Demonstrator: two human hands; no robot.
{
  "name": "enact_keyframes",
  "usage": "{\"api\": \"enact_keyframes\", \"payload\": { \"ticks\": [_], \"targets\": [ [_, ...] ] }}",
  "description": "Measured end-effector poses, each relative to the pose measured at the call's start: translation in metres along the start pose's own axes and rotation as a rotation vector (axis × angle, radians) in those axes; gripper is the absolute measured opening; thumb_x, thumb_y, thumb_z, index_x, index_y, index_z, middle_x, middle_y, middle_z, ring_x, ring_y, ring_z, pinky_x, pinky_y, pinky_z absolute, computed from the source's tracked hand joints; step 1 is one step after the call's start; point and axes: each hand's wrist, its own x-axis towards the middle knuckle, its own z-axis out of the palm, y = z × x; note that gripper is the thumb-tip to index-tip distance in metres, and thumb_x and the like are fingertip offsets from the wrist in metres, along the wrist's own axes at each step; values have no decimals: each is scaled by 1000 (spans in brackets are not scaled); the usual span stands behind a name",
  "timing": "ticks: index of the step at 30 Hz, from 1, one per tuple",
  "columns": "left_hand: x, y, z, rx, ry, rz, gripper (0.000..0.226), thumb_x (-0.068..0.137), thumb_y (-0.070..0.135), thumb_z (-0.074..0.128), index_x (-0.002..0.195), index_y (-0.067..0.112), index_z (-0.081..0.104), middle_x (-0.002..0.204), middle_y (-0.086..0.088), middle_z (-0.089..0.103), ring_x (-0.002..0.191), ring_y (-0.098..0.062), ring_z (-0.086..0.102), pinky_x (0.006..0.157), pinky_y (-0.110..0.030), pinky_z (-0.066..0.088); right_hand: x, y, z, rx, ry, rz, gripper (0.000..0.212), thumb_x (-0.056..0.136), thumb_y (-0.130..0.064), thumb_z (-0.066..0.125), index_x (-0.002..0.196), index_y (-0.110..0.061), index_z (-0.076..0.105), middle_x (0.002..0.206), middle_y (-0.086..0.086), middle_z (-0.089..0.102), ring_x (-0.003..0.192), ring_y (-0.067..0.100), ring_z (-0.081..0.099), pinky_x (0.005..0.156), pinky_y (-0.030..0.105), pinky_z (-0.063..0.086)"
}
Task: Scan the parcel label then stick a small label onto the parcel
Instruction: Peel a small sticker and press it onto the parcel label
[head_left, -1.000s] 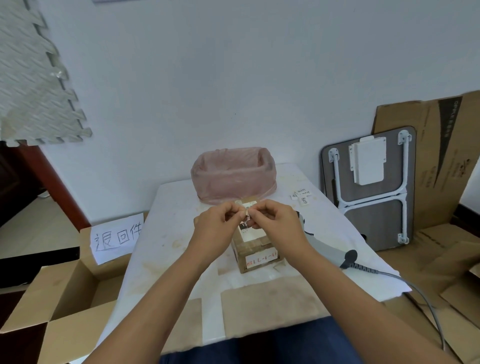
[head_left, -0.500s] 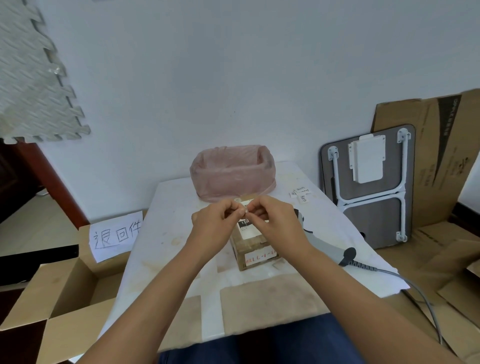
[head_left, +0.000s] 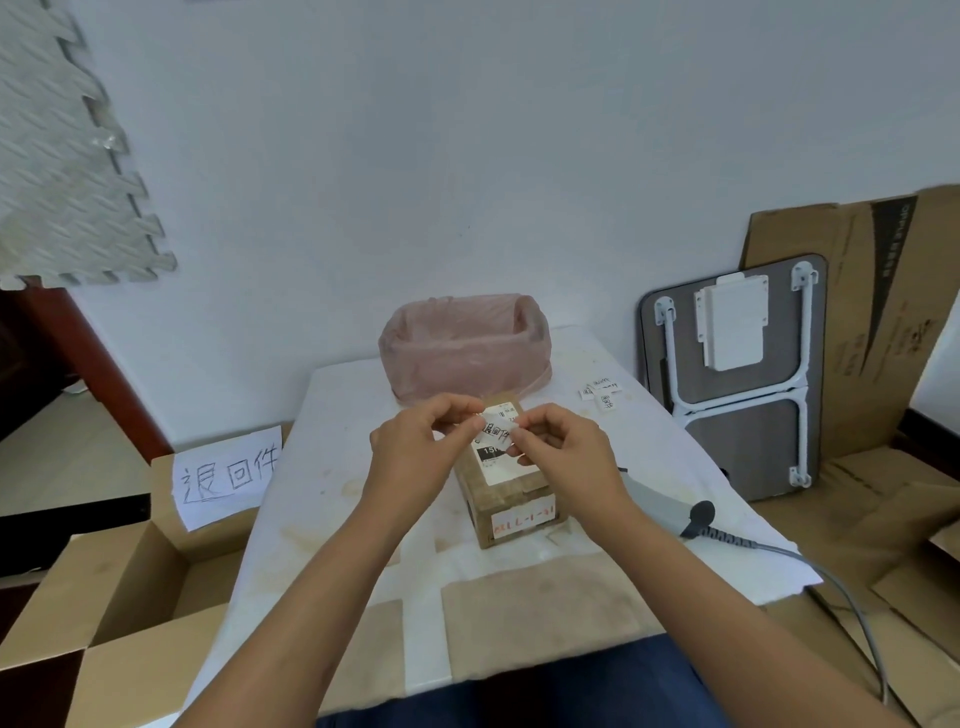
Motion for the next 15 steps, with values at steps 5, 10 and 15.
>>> {"api": "enact_keyframes", "payload": {
  "ticks": [5, 10, 15],
  "targets": [
    [-1, -6, 3, -107, -36, -72, 7, 87, 33, 71, 89, 34, 77, 83, 19, 75, 81, 12, 63, 79, -23, 47, -1, 1, -1, 108, -18, 31, 9, 86, -6, 66, 92, -11, 70, 74, 3, 71, 68, 9, 67, 64, 17, 54],
    [-1, -13, 3, -315, -7, -166, 9, 87, 27, 71, 93, 27, 78, 89, 9, 78, 79, 3, 67, 80, -24, 51, -2, 2, 1, 188, -96, 116, 7, 87, -13, 68, 92, -14, 72, 75, 0, 74, 71, 9, 69, 65, 21, 54],
    [-2, -12, 1, -371, 3, -182, 12, 89, 23, 70, 97, 25, 78, 89, 9, 78, 72, 10, 64, 74, -19, 45, -2, 3, 3, 195, -156, 131, 10, 89, -13, 65, 90, -7, 73, 83, 8, 75, 72, 10, 67, 65, 19, 54]
  ]
}}
